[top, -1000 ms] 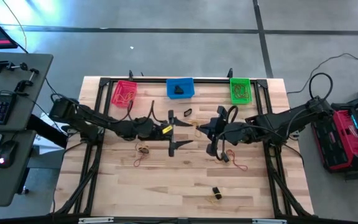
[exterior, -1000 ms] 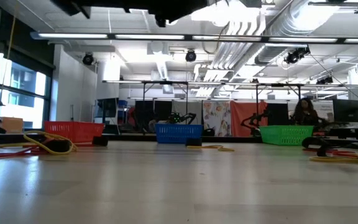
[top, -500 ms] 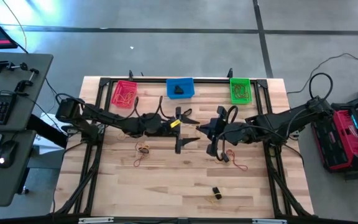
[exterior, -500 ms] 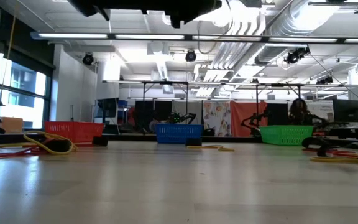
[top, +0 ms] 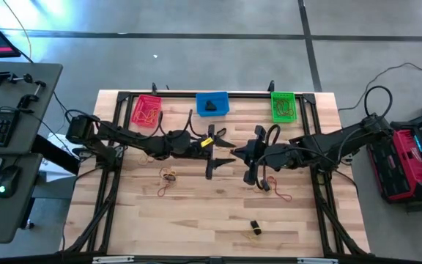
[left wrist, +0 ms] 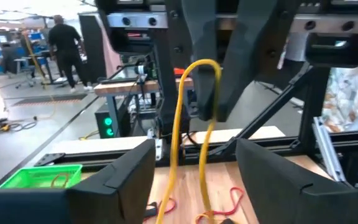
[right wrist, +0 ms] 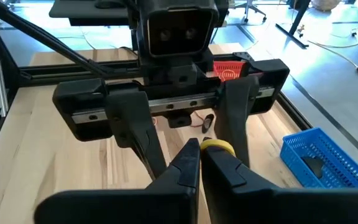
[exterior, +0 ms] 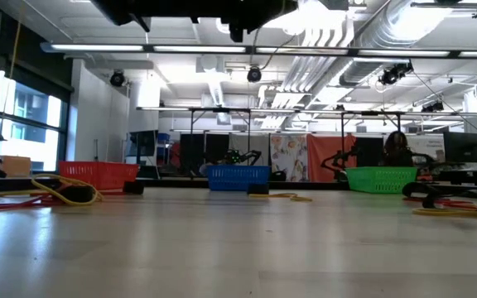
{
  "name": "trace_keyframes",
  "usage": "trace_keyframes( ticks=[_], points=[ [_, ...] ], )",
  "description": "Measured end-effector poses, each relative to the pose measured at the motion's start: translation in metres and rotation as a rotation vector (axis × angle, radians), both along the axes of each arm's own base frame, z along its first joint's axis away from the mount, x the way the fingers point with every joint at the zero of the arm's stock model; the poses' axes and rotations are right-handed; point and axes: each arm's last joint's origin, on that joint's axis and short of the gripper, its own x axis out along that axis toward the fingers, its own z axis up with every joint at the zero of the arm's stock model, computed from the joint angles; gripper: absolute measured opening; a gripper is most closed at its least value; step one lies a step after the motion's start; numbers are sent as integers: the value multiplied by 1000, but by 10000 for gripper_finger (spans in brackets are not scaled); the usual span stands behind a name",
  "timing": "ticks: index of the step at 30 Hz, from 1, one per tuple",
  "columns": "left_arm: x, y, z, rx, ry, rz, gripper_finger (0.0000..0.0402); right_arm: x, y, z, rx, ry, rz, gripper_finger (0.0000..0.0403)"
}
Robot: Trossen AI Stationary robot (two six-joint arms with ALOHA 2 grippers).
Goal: Sort rubber bands into baskets
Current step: Put the yellow rubber band into the red bin
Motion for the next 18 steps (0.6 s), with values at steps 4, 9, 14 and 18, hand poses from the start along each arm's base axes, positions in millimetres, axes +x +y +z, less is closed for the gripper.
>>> trace_keyframes(
  ticks=[4, 9, 14, 18],
  points=[
    [0, 0, 0, 34, -3, -2, 178, 1, 0, 2, -11, -14, 11, 0],
    [0, 0, 1, 50, -8, -2, 131, 1, 1, 3, -5, -23, 21, 0],
    [0, -1, 1, 64, -15, -16, 72, 1, 1, 3, -1, -22, 29, 0],
    [0, -1, 1, 82, -18, -41, 18, 1, 1, 2, 1, -21, 34, 0]
  ],
)
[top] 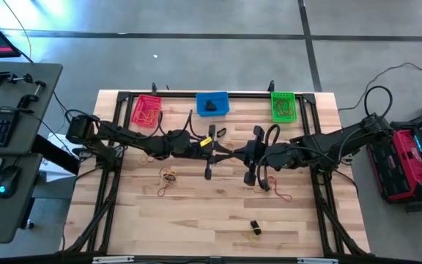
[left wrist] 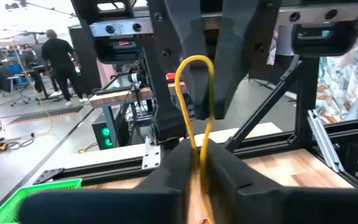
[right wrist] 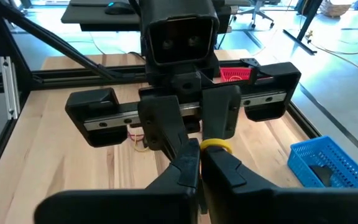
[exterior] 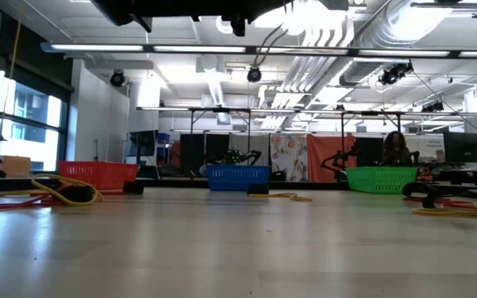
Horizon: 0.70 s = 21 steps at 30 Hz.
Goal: Sort rubber bands into baskets
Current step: Put the yellow rubber band into the red bin
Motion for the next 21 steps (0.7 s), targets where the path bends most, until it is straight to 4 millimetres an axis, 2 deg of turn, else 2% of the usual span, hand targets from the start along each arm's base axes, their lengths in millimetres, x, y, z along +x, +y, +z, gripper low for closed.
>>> trace_keyframes(
  ticks=[2, 10, 21],
  points=[
    [0, 0, 0, 4, 0, -1, 5, 0, 0, 0, 0, 1, 1, 0],
    [-5, 1, 0, 33, 71, 16, 1, 0, 0, -1, -6, 9, -7, 0],
    [-28, 5, 18, 85, 180, 97, 1, -4, 4, 0, -84, 1, -75, 0]
  ],
)
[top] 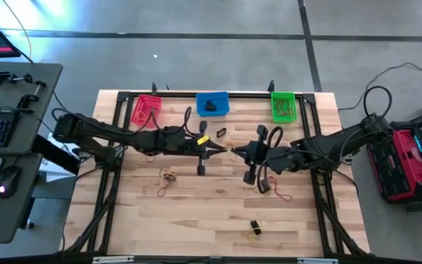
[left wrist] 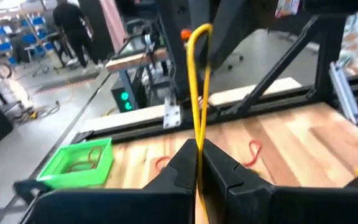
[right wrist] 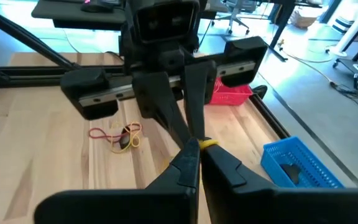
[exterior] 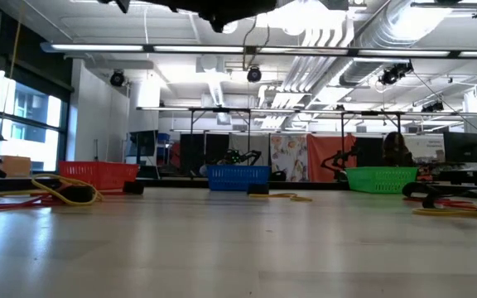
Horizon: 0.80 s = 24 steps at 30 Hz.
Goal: Sort rubber bands into baskets
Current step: Put the yellow rubber band into the red bin
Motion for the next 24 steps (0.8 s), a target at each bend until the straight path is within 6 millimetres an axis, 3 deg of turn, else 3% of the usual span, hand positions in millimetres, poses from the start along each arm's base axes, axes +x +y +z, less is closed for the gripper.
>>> trace_keyframes(
  ticks=[4, 12, 15, 19, 24],
  points=[
    [-4, 0, 5, -1, -4, 1, 0, 0, 0, 0, 2, -5, 1, 21],
    [-4, 3, 1, 3, 36, 22, 0, 1, 1, 3, 25, -40, 8, 148],
    [-10, 7, 1, 25, 93, 77, 0, 1, 1, 2, 10, -24, 3, 176],
    [-29, 16, 12, 46, 160, 159, 0, 0, -4, -7, -22, 43, -44, 158],
    [-66, 36, 27, 23, 269, 309, 0, 1, -11, -38, -12, 98, -82, 58]
  ],
)
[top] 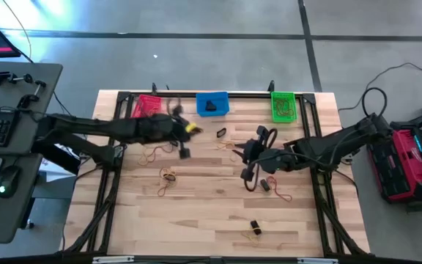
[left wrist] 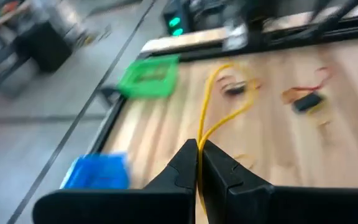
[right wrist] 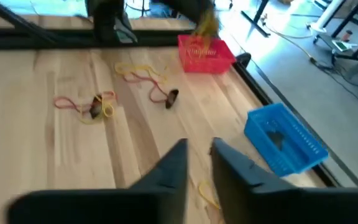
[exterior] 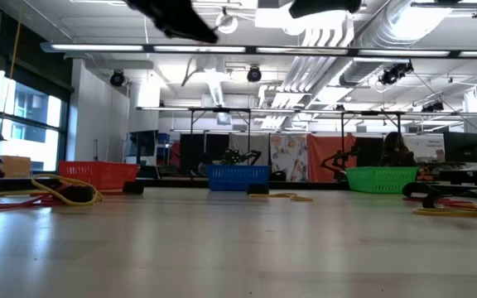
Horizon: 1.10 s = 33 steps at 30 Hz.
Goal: Sort rubber bands into baskets
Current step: Put the yellow rubber band into the red bin
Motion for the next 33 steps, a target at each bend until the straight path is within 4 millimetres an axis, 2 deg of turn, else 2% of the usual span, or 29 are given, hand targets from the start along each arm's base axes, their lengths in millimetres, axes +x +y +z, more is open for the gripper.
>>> trace_keyframes(
  ticks=[2, 3, 8, 13, 18, 26, 33],
  points=[
    [-18, 9, 7, -20, 23, 74, 0, 0, -1, -13, -1, 4, -2, 18],
    [-28, 15, 11, -31, 35, 109, 0, 0, -1, -19, 1, 0, 0, 10],
    [-70, 42, 25, -46, 37, 337, 0, 0, 1, -43, 58, -52, 9, 23],
    [-92, 71, 24, -81, 72, 501, 0, -2, 5, -58, 73, -108, 29, 3],
    [-108, 103, 9, -145, 188, 674, 0, -5, 9, -68, 93, -146, 32, 3],
    [-125, 156, -17, -237, 317, 876, 0, -7, 9, -70, 91, -149, 17, 0],
    [-139, 194, -54, -393, 399, 966, 0, -7, 9, -70, 87, -150, 11, 0]
  ],
)
